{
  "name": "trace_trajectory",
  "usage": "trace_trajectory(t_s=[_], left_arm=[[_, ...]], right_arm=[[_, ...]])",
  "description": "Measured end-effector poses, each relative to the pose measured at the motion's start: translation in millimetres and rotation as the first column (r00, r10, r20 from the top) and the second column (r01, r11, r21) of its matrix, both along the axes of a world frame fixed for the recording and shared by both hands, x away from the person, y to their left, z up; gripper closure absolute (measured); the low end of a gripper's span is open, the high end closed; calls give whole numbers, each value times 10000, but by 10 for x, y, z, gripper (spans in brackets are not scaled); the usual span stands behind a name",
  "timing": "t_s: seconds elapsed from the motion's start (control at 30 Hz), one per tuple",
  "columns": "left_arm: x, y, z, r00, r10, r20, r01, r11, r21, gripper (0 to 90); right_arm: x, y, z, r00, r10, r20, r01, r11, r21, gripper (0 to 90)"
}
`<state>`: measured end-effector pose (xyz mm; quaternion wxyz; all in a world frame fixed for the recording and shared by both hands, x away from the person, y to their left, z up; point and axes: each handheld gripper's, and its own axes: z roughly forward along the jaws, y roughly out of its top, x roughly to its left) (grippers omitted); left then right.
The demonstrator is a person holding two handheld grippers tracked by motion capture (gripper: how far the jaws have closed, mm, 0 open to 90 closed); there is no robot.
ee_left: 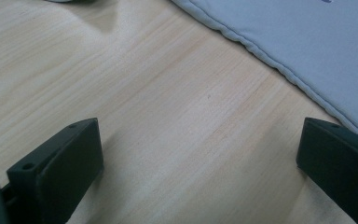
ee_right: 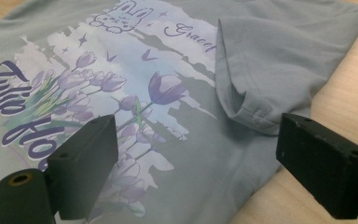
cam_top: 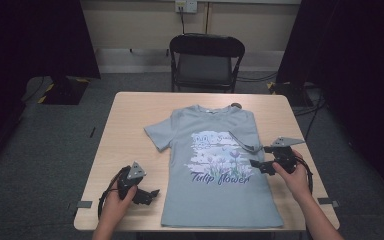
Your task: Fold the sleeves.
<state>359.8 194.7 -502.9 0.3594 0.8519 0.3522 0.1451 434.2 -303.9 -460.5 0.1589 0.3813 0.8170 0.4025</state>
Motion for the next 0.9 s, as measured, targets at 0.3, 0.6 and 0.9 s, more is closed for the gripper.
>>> trace_trajectory(t_s=[0.3,0.6,0.9], left_arm=[[0,0,0,10000,2,-5,-2,10000,2,0],[0,0,0,10000,-1,-1,1,10000,2,0],[0,0,0,10000,-1,-1,1,10000,2,0]], right_arm=[[-82,-49,-42,10000,67,-66,-66,9999,140,123],[-174,-89,-106,9999,125,-73,-124,9999,90,123],[-290,-104,-124,9995,305,-36,-305,9995,-18,123]])
